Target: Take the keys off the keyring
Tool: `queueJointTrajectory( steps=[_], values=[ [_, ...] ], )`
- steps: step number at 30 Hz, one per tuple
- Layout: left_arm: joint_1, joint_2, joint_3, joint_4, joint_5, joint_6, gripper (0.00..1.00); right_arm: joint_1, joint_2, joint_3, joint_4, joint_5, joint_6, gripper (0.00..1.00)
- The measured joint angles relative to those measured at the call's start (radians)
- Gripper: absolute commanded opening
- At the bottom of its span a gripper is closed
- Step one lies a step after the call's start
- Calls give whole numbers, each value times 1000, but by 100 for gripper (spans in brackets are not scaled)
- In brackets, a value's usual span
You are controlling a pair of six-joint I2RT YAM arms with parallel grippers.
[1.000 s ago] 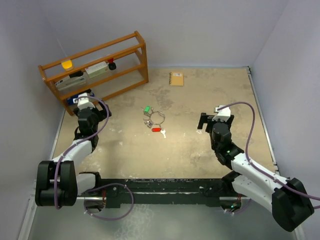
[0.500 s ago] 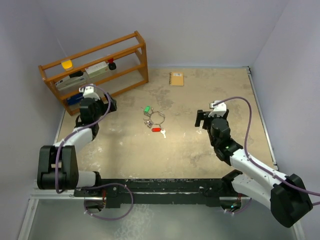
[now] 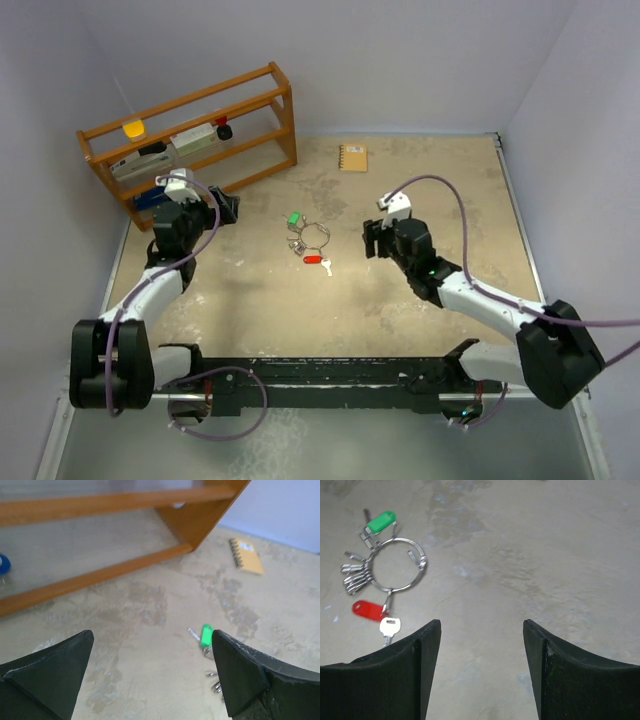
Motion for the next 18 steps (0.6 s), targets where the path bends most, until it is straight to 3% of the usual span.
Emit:
queueJointTrajectory(
  steps=[7, 10, 11, 14, 18],
  values=[
    [-60, -98, 0, 17, -35, -24, 91, 186, 193, 77, -14, -19, -23, 64],
    [-64, -98, 0, 14, -35, -42, 82, 211, 246, 95, -12, -46, -12, 59],
    [-64, -98, 0, 14, -37, -46, 77, 211, 260, 96, -9, -53, -5, 58],
    [-65, -109, -5, 10, -45, -53, 47, 211, 292, 97, 0, -78, 14, 55],
    [-69, -134, -25, 8, -54, -60, 24, 211, 346, 111, 23, -121, 35, 52]
  ],
)
